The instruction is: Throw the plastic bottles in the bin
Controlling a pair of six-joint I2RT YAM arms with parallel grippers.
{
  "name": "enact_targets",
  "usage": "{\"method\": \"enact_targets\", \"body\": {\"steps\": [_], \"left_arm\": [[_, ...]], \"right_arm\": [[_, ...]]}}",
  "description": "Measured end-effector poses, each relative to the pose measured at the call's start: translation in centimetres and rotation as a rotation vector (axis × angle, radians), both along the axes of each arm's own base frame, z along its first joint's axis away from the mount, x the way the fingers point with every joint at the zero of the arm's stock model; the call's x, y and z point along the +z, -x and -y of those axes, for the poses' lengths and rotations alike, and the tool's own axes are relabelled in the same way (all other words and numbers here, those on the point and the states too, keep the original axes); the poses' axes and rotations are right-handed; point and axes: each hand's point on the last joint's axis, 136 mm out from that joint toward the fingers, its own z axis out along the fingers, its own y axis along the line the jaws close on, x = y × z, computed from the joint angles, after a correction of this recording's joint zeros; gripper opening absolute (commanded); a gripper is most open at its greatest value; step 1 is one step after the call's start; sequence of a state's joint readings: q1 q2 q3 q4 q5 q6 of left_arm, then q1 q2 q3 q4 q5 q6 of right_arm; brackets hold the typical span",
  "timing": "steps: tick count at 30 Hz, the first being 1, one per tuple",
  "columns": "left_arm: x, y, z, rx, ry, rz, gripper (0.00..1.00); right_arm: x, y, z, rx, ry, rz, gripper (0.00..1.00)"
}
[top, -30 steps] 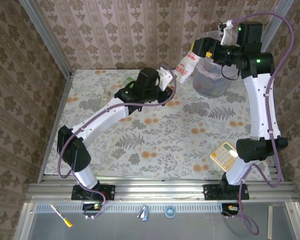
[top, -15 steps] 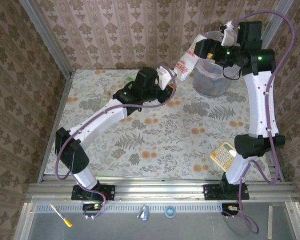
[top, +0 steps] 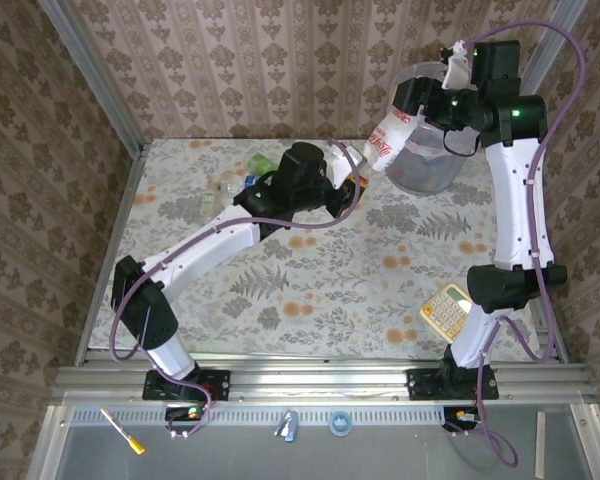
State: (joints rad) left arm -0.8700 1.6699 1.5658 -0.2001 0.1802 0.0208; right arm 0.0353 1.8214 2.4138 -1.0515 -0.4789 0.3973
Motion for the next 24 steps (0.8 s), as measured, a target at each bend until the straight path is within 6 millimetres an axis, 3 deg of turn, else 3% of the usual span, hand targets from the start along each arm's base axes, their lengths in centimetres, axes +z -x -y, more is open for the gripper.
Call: {"method": "enact_targets", "body": {"steps": [4,5,8,11,14,19,24], "left_arm": [[0.0,0.1,-0.1,-0.002,0.01,0.011,0.17],[0.1,0.2,-0.1,-0.004,0.012,0.012,0.23],[0.2,0.3,0.0,-0.011,0.019,0.016,0.41],[0.3,0.5,0.0,-0.024,0.013,0.02,0.81],[0.2,0.5,0.0,-0.02,0.011,0.016,1.0],[0.3,-0.1,-0.7,0.007,0.04,-0.011,1.0],[0.0,-1.9,-3.5,0.09,0.102,-0.063,1.0]], "right_arm": [[0.0,-0.1,0.2,-0.009,0.002,0.0,0.57],[0.0,-0.1,0.3,-0.011,0.003,-0.001,0.54],[0.1,-0.2,0.2,-0.017,-0.007,0.001,0.52],[0.4,-0.4,0.4,-0.025,-0.003,0.014,0.49],[0.8,-0.7,0.9,-0.044,0.001,0.036,0.47],[3.5,-0.4,1.5,-0.074,0.023,0.137,0.46],[9.2,1.7,2.7,-0.13,0.066,0.346,0.43]]}}
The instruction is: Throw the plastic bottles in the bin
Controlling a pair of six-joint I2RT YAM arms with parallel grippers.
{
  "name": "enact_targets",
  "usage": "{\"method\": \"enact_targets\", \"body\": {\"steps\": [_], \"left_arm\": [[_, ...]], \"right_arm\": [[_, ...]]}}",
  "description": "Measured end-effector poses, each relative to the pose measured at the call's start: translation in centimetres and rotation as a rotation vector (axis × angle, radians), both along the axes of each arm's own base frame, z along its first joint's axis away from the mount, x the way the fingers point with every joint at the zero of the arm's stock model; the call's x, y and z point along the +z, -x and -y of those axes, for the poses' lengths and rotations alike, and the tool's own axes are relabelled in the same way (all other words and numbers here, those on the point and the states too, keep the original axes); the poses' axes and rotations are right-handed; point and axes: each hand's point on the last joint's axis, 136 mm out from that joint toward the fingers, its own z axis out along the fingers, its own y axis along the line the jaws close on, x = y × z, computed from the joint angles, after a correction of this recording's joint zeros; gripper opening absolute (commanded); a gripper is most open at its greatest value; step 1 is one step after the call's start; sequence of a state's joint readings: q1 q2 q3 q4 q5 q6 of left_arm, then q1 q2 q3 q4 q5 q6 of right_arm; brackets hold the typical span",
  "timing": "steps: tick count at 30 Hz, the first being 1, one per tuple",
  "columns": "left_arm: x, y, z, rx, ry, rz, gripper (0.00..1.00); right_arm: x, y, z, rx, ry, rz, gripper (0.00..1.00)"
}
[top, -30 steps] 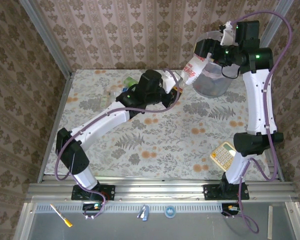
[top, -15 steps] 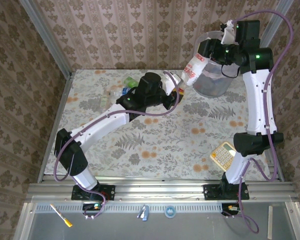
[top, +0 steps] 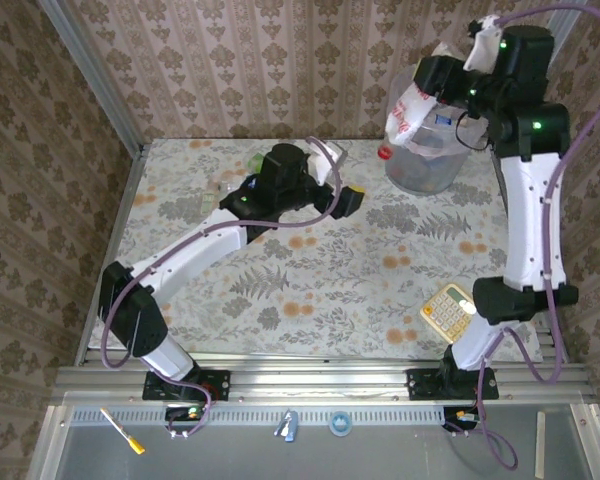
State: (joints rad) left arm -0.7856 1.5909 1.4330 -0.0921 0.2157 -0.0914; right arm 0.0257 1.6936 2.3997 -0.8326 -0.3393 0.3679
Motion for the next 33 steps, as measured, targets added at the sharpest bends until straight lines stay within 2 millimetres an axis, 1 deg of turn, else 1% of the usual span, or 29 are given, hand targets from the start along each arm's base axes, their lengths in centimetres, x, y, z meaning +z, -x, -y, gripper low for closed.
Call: {"method": "enact_targets", "body": {"steps": [4,6,8,12,18,21,24,26,30,33], "left_arm": [[-1.1,-1.7,-1.9,0.07,0.029,-0.055,1.0],[-1.9,-2.2,-2.5,0.096,0.028,-0.082,1.0],[-2.4,-2.4,-2.7,0.11,0.029,-0.099,1.0],[-2.9,-2.7,-3.2,0.139,0.032,-0.124,1.0],[-3.1,-3.7,-4.2,0.195,0.035,-0.131,1.0],[-3.4,-4.1,-4.6,0.215,0.032,-0.135,1.0],[-3.6,-4.4,-5.0,0.231,0.03,-0.138,1.0],[-3.7,-4.5,-5.1,0.238,0.029,-0.139,1.0],[-3.7,-4.8,-5.5,0.253,0.03,-0.137,1.0],[-4.0,-5.0,-5.9,0.268,0.026,-0.14,1.0]], "right_arm": [[5.1,3.0,1.3,-0.068,0.035,0.213,0.39],[7.7,4.9,2.0,-0.109,0.055,0.347,0.38],[9.9,6.7,2.6,-0.149,0.071,0.471,0.38],[13.6,10.0,3.7,-0.228,0.101,0.715,0.37],[17.8,14.3,4.8,-0.329,0.151,0.996,0.35],[19.5,16.5,5.1,-0.368,0.176,1.089,0.33],[20.6,18.5,5.2,-0.395,0.199,1.152,0.32],[21.0,19.3,5.3,-0.404,0.208,1.178,0.32],[21.2,19.5,5.3,-0.414,0.227,1.193,0.31],[20.9,18.2,5.4,-0.421,0.237,1.169,0.3]]}}
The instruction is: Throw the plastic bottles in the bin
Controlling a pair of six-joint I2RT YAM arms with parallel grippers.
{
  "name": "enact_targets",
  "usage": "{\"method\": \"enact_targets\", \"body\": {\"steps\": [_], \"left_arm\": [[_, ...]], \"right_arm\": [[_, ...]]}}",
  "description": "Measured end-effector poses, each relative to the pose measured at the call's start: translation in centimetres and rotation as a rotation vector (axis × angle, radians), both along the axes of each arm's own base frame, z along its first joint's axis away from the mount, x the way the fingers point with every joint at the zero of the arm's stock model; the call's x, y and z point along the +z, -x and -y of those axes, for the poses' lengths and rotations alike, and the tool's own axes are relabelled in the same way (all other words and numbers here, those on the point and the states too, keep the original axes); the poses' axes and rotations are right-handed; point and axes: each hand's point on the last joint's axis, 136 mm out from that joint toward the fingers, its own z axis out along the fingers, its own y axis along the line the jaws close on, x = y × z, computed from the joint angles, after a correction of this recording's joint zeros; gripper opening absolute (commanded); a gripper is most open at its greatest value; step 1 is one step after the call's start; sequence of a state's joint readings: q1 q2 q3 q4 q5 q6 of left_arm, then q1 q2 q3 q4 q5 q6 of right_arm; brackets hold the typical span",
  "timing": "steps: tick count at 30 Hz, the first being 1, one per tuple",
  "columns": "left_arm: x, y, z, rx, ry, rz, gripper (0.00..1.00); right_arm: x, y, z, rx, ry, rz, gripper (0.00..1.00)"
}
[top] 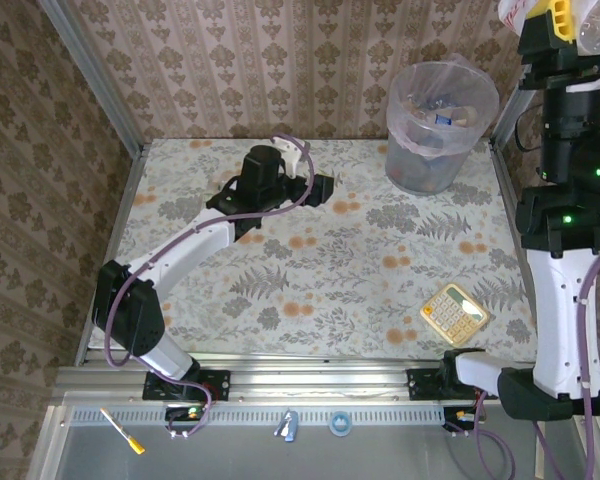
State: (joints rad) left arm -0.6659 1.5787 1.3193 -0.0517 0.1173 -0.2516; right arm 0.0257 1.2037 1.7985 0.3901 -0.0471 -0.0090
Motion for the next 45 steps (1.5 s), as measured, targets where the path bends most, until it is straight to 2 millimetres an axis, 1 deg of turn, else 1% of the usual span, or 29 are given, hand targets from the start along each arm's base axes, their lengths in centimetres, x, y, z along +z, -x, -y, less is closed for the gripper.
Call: {"method": "enact_targets", "body": {"steps": [2,3,4,6,7,8,9,10,11,12,14,15,17,18,20,22,27,29,31,34,37,41,45], "left_arm": [[-0.2,-0.1,-0.3,0.012,-0.004,-0.003,1.0],[-0.3,-0.1,-0.6,0.018,-0.005,-0.005,1.0],[-0.4,0.0,-0.8,0.023,-0.006,-0.008,1.0],[-0.3,0.0,-1.4,0.041,-0.006,-0.011,1.0],[-0.3,0.0,-1.6,0.049,-0.004,-0.012,1.0],[-0.3,-0.1,-1.9,0.061,-0.003,-0.012,1.0],[-0.3,0.0,-2.2,0.071,-0.002,-0.015,1.0],[-0.4,-0.1,-2.6,0.082,-0.002,-0.018,1.0],[-0.5,0.0,-2.8,0.09,-0.002,-0.025,1.0],[-0.9,-0.1,-3.2,0.102,-0.004,-0.036,1.0],[-1.6,0.0,-3.7,0.116,-0.012,-0.056,1.0],[-2.0,0.0,-3.8,0.122,-0.014,-0.066,1.0],[-2.8,-0.1,-4.3,0.14,-0.022,-0.088,1.0],[-3.2,-0.1,-4.6,0.149,-0.024,-0.101,1.0],[-3.8,-0.2,-5.3,0.172,-0.026,-0.124,1.0],[-4.3,-0.5,-6.0,0.195,-0.029,-0.141,1.0],[-4.8,-0.9,-7.1,0.228,-0.038,-0.166,1.0],[-4.8,-0.9,-7.2,0.23,-0.039,-0.167,1.0],[-4.8,-0.8,-7.4,0.24,-0.039,-0.173,1.0],[-4.7,-0.8,-8.4,0.27,-0.037,-0.191,1.0],[-5.0,-1.1,-10.2,0.33,-0.038,-0.22,1.0],[-6.3,-1.5,-13.1,0.423,-0.036,-0.289,1.0],[-7.9,-1.5,-15.6,0.503,-0.034,-0.362,1.0]], "right_arm": [[-0.2,-1.6,0.3,-0.016,-0.007,-0.033,0.31],[-0.3,-2.9,0.6,-0.03,-0.011,-0.066,0.35],[-0.3,-4.1,0.8,-0.041,-0.016,-0.097,0.44],[-0.4,-8.2,1.9,-0.062,-0.033,-0.193,0.7],[-0.8,-10.5,2.5,-0.07,-0.043,-0.25,0.78],[-1.7,-13.1,3.1,-0.078,-0.059,-0.317,0.88],[-3.3,-15.9,3.8,-0.084,-0.079,-0.397,0.93],[-5.3,-18.2,4.2,-0.088,-0.091,-0.474,0.96],[-8.2,-21.0,4.7,-0.094,-0.108,-0.578,0.98],[-11.1,-23.1,5.0,-0.096,-0.122,-0.673,0.99],[-16.8,-26.2,5.3,-0.1,-0.142,-0.853,0.99],[-19.1,-27.1,5.3,-0.099,-0.149,-0.926,0.99],[-21.9,-27.6,5.3,-0.097,-0.157,-1.014,0.99],[-22.4,-27.5,5.2,-0.093,-0.158,-1.031,1.0],[-22.3,-26.6,5.0,-0.088,-0.156,-1.036,1.0],[-21.1,-25.0,4.9,-0.085,-0.154,-1.018,1.0],[-16.2,-20.3,4.5,-0.076,-0.149,-0.908,1.0],[-14.8,-18.7,4.3,-0.068,-0.145,-0.875,1.0],[-14.1,-17.8,4.1,-0.062,-0.14,-0.858,1.0],[-14.0,-17.4,3.8,-0.046,-0.132,-0.858,1.0],[-14.7,-17.7,3.4,-0.028,-0.124,-0.877,1.0],[-15.6,-18.1,2.9,0.002,-0.111,-0.907,1.0],[-16.1,-18.0,2.5,0.023,-0.102,-0.927,1.0]]}}
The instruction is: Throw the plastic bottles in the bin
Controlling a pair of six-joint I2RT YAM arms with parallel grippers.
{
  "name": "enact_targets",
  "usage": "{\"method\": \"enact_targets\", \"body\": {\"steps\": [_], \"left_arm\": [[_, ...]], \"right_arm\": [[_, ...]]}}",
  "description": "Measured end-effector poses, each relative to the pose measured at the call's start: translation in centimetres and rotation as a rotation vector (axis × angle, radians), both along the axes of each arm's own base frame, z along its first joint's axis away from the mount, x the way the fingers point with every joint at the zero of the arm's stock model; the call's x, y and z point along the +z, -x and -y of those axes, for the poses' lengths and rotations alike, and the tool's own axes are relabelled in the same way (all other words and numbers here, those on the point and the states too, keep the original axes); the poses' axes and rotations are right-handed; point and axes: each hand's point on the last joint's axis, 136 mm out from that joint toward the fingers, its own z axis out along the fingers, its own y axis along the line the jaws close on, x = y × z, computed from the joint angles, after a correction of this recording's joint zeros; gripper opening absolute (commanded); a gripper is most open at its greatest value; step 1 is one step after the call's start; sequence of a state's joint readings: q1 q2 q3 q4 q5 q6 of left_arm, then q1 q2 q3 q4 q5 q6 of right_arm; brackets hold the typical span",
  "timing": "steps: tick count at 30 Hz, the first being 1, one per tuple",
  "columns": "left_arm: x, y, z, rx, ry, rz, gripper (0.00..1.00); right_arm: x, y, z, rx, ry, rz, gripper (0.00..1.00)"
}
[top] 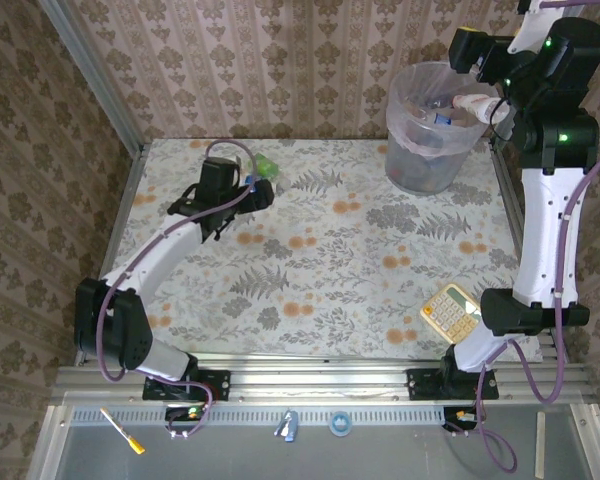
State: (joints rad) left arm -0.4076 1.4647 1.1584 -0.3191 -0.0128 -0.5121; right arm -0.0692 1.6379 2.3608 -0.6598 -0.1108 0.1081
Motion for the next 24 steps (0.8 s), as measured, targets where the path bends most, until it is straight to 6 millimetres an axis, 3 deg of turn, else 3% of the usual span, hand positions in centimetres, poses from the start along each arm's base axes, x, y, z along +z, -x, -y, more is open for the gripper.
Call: {"method": "enact_targets", "body": {"steps": [12,24], "left_arm": [[-3.6,1.9,-6.0,0.207,-0.049,-0.228,1.0],[-5.9,-0.1,-10.1,0.246,-0.228,-0.381,0.99]], "right_arm": [[-0.6,1.0,-1.3,0.071,-0.01,-0.036,1.0],[-1.3,1.3,-2.4,0.133,-0.038,-0.068,1.0]]}}
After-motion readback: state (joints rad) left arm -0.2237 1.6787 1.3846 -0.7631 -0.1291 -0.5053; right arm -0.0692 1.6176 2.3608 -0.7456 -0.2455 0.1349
